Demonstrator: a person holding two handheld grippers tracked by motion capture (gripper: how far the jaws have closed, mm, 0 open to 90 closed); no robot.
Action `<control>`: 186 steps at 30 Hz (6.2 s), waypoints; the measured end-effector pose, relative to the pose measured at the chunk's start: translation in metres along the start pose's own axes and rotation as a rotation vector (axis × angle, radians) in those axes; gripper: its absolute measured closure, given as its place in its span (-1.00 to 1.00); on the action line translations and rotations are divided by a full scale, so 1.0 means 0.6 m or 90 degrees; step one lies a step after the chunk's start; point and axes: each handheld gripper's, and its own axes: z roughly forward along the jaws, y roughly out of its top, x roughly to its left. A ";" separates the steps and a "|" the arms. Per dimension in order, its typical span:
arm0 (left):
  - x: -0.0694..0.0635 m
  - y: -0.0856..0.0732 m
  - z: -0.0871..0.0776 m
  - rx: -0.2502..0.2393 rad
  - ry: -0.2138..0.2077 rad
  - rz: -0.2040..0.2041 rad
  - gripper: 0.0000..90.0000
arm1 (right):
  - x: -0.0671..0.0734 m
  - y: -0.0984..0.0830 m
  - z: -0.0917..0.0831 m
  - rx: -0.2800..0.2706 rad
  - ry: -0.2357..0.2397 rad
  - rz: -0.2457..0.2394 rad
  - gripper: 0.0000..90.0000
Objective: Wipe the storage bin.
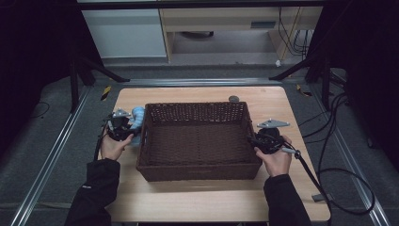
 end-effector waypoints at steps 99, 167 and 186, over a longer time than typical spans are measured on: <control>-0.066 -0.053 -0.117 -0.031 -0.025 0.118 0.54 | 0.002 0.006 0.005 -0.002 -0.022 0.017 0.55; -0.102 -0.126 -0.121 0.026 -0.057 0.127 0.53 | 0.010 0.005 0.006 -0.015 -0.062 0.019 0.63; -0.112 -0.131 -0.142 0.010 -0.043 0.123 0.53 | 0.014 -0.001 -0.002 -0.014 -0.043 0.019 0.53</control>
